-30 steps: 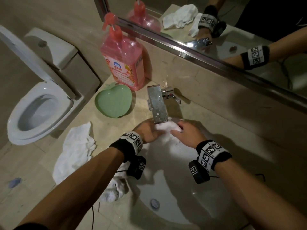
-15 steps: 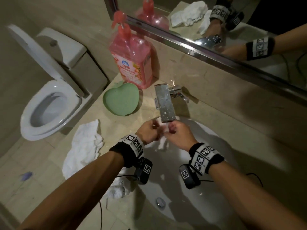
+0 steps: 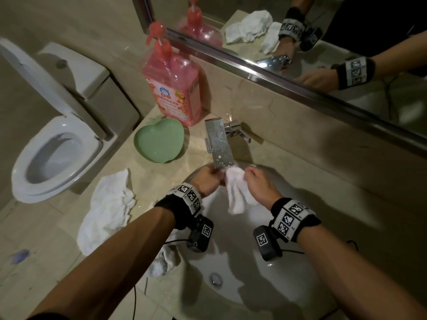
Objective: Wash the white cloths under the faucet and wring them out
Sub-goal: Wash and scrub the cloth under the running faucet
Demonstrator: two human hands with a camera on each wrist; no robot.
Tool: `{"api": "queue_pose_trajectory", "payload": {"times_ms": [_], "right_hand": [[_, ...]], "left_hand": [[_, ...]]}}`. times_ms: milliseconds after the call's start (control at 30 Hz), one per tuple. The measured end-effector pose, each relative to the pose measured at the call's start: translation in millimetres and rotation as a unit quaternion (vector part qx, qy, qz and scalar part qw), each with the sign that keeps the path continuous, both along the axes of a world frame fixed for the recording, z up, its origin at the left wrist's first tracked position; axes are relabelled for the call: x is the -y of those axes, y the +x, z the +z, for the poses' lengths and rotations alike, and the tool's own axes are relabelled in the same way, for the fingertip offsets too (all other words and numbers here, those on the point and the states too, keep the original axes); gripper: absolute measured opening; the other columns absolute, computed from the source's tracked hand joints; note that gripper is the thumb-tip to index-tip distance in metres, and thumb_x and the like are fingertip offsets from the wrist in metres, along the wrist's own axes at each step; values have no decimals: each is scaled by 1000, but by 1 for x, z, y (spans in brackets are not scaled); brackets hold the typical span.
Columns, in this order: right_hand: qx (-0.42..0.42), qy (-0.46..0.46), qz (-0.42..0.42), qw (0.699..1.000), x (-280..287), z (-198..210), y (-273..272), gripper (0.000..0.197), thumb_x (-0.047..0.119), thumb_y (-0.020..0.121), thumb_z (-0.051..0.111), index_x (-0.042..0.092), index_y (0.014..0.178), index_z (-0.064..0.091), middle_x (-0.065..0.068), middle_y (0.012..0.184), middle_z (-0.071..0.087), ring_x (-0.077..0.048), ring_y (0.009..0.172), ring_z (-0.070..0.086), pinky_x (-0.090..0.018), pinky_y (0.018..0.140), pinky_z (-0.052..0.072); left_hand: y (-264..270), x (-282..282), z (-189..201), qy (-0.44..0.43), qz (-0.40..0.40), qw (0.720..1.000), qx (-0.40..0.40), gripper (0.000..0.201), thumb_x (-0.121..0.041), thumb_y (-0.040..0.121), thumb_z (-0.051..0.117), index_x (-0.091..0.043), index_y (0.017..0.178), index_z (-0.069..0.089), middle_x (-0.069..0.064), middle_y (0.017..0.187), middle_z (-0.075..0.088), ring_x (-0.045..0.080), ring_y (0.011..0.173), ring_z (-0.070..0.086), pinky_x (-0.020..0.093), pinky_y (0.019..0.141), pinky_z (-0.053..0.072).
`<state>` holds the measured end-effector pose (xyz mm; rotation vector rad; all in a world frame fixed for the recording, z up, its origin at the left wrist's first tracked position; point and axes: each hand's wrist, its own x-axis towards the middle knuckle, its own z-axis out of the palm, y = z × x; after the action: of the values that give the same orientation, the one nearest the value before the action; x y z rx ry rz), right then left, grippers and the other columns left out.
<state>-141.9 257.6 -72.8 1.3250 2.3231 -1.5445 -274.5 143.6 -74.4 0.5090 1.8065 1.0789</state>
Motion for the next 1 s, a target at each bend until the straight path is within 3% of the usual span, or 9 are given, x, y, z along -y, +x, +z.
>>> {"api": "queue_pose_trajectory", "payload": {"times_ms": [100, 200, 333, 433, 533, 667, 733, 867, 1000], "right_hand": [[-7, 5, 21, 1000, -5, 5, 10, 20, 18, 100, 47, 11, 86, 60, -1, 80, 57, -18, 74, 49, -30, 64, 38], [-23, 10, 20, 999, -6, 10, 15, 17, 20, 99, 49, 24, 90, 64, 3, 85, 64, -10, 76, 57, -27, 67, 43], [-46, 2, -4, 999, -7, 18, 18, 22, 31, 98, 52, 15, 84, 58, 2, 76, 58, -15, 69, 52, -31, 60, 39], [-55, -5, -7, 998, -13, 27, 22, 20, 36, 92, 65, 17, 86, 63, 9, 65, 60, -5, 53, 52, -23, 50, 41], [-58, 7, -13, 998, -20, 39, 21, 20, 34, 94, 65, 15, 93, 64, 5, 69, 64, -7, 54, 60, -22, 47, 50], [-59, 46, -60, 995, -26, 52, 16, 45, 34, 96, 64, 2, 128, 59, -14, 121, 68, -18, 93, 69, -36, 85, 56], [-53, 52, -67, 995, -28, 54, 16, 58, 36, 96, 64, 3, 142, 52, -15, 135, 63, -11, 96, 61, -27, 88, 44], [-60, 48, -105, 991, -32, 57, 17, 58, 35, 95, 64, 5, 143, 52, -11, 135, 61, -15, 109, 52, -29, 92, 37], [-62, 46, -153, 985, -38, 60, 19, 43, 35, 90, 64, 6, 122, 65, -4, 104, 66, -22, 96, 60, -38, 82, 47]], "left_hand": [[3, -8, 1, -5, 8, 996, 88, 17, -13, 88, 58, -16, 98, 70, 5, 95, 74, 14, 86, 71, 33, 78, 58], [7, -9, -5, 17, -47, 998, 46, 13, -14, 81, 75, -26, 78, 69, -13, 71, 71, 2, 69, 67, 20, 64, 55], [3, -10, -15, -27, -49, 998, -42, 7, -24, 92, 67, -19, 88, 63, 1, 81, 66, 20, 79, 62, 35, 77, 53], [-5, -5, -20, -40, -27, 998, -29, 10, -27, 96, 60, -19, 101, 62, -1, 96, 62, 19, 92, 57, 34, 87, 48], [-15, -2, -19, -61, -56, 995, -60, 33, -30, 97, 58, -6, 120, 63, 3, 104, 62, 19, 97, 58, 35, 92, 49], [-25, 3, -14, -52, -176, 975, -124, 40, -39, 95, 58, -15, 127, 62, -4, 107, 60, 7, 89, 57, 17, 79, 45], [-27, 6, -15, -71, -203, 962, -169, 37, -32, 96, 59, -8, 125, 62, 2, 102, 61, 7, 81, 55, 11, 69, 40], [-25, 8, -19, -84, -200, 955, -201, 31, -20, 99, 56, 1, 120, 62, 15, 109, 64, 13, 79, 52, 12, 66, 37], [-28, 13, -16, -93, -150, 969, -174, 32, -32, 102, 48, -10, 112, 68, 12, 105, 72, 26, 95, 67, 35, 89, 53]]}}
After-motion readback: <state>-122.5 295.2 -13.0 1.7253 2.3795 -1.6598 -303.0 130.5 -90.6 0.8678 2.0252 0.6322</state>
